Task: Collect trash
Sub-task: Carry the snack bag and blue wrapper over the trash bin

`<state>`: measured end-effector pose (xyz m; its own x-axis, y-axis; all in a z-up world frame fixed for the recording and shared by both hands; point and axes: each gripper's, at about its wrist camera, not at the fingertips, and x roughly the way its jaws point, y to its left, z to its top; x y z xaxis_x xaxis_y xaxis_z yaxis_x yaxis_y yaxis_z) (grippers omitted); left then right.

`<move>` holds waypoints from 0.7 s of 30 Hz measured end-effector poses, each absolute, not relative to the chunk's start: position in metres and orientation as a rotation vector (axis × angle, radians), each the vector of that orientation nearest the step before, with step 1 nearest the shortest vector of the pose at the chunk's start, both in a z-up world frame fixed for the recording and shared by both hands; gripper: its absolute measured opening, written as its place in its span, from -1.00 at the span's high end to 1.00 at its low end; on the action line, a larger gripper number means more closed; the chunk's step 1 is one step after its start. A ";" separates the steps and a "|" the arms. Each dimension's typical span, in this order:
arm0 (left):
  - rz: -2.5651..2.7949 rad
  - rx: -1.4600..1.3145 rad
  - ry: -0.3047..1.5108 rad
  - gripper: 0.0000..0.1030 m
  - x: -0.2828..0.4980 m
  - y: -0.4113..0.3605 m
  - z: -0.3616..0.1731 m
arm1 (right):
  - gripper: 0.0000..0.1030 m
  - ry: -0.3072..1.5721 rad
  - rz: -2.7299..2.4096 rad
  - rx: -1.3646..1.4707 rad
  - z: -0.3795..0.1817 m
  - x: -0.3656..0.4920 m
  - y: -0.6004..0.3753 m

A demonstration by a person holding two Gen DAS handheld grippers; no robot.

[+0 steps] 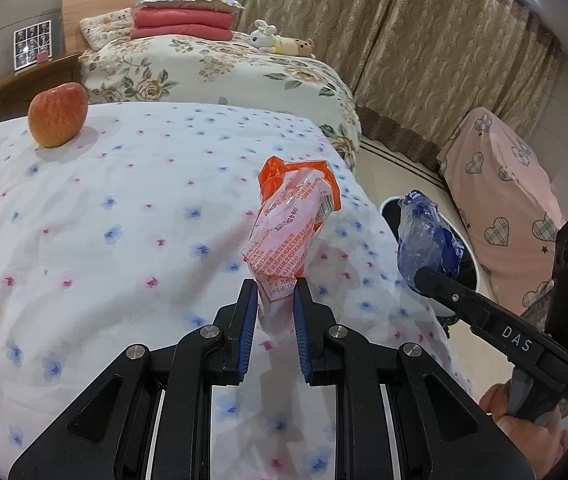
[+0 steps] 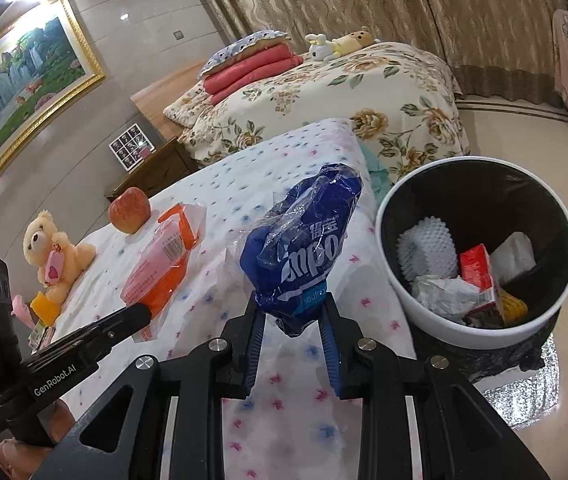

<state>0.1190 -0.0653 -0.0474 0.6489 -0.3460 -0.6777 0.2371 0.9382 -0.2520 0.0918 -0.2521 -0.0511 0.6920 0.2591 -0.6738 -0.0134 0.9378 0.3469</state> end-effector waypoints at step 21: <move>-0.447 -0.071 0.810 0.67 0.117 -0.121 -0.043 | 0.47 0.781 0.072 0.363 -0.048 0.076 -0.294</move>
<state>0.1169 -0.1214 -0.0432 0.6019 -0.4126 -0.6838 0.3590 0.9046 -0.2299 0.0761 -0.2939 -0.0479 0.7111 0.1971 -0.6749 0.0695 0.9355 0.3464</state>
